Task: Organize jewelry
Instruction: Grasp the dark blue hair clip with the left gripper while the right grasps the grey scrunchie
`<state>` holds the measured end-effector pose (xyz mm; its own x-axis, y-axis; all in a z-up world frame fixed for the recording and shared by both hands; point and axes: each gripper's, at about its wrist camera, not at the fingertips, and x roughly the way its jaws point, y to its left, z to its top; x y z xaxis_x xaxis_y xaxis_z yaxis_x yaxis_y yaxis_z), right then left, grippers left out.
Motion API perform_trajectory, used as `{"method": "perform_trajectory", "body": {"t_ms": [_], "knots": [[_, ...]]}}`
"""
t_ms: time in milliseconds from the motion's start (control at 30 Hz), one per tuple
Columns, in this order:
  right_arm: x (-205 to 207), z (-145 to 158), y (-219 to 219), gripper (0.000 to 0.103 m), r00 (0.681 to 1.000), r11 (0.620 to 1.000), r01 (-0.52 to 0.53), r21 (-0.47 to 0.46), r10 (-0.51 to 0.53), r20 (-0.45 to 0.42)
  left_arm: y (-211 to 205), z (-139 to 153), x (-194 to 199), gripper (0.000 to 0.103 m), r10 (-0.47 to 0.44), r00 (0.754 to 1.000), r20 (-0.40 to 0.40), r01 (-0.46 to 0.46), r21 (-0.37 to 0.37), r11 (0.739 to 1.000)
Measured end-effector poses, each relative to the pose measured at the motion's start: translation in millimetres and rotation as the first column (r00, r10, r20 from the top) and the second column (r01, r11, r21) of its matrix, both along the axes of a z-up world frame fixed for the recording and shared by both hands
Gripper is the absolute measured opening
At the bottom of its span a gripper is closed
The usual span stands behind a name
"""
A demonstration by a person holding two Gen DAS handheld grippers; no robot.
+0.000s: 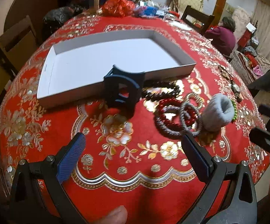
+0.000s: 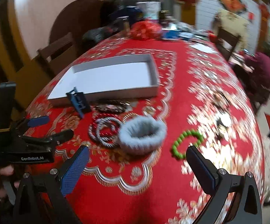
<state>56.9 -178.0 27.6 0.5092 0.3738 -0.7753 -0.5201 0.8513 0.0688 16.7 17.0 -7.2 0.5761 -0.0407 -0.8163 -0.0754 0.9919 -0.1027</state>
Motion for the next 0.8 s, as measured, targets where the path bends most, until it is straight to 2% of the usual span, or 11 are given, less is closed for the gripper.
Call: {"method": "perform_trajectory", "body": {"t_ms": [100, 167, 233, 433, 567, 633, 667, 700, 767, 800], "knots": [[8, -10, 1, 0.103, 1.0, 1.0, -0.01, 0.02, 0.01, 0.011, 9, -1, 3, 0.102, 0.027, 0.999, -0.021, -0.027, 0.004, 1.0], [14, -24, -1, 0.103, 1.0, 0.999, 0.016, 0.048, -0.015, -0.013, 15, -1, 4, 0.102, 0.057, 0.998, -0.016, -0.056, 0.038, 0.998], [21, -33, -1, 0.103, 0.998, 0.998, 0.052, 0.036, -0.051, -0.023, 18, 0, 6, 0.102, 0.068, 0.998, -0.005, -0.067, 0.065, 0.996], [38, -42, 9, 0.103, 0.999, 0.999, 0.029, 0.014, -0.029, -0.037, 14, -6, 27, 0.102, -0.002, 0.999, -0.05, 0.001, -0.01, 1.0], [40, -47, 15, 0.103, 0.999, 1.0, 0.006, -0.007, -0.006, -0.043, 20, -6, 47, 0.102, 0.008, 0.998, -0.063, -0.013, -0.081, 0.997], [39, -51, 16, 0.102, 1.0, 0.999, 0.008, -0.031, -0.009, -0.03, 22, -5, 53, 0.102, 0.03, 0.998, -0.049, -0.033, -0.069, 0.997], [39, -52, 15, 0.099, 0.999, 0.999, 0.011, -0.033, -0.012, -0.031, 23, -5, 56, 0.102, 0.033, 0.999, -0.035, -0.036, -0.065, 0.997], [39, -53, 14, 0.09, 0.999, 1.0, 0.012, -0.029, -0.013, -0.038, 24, -6, 57, 0.098, 0.035, 0.999, -0.023, -0.037, -0.066, 0.997], [40, -56, 10, 0.077, 0.998, 1.0, 0.013, -0.006, -0.013, -0.058, 27, -10, 57, 0.087, 0.035, 0.999, -0.027, -0.038, -0.093, 0.995], [41, -57, 9, 0.074, 0.998, 1.0, 0.014, -0.005, -0.014, -0.06, 28, -13, 58, 0.077, 0.031, 0.999, -0.03, -0.034, -0.115, 0.993]]}}
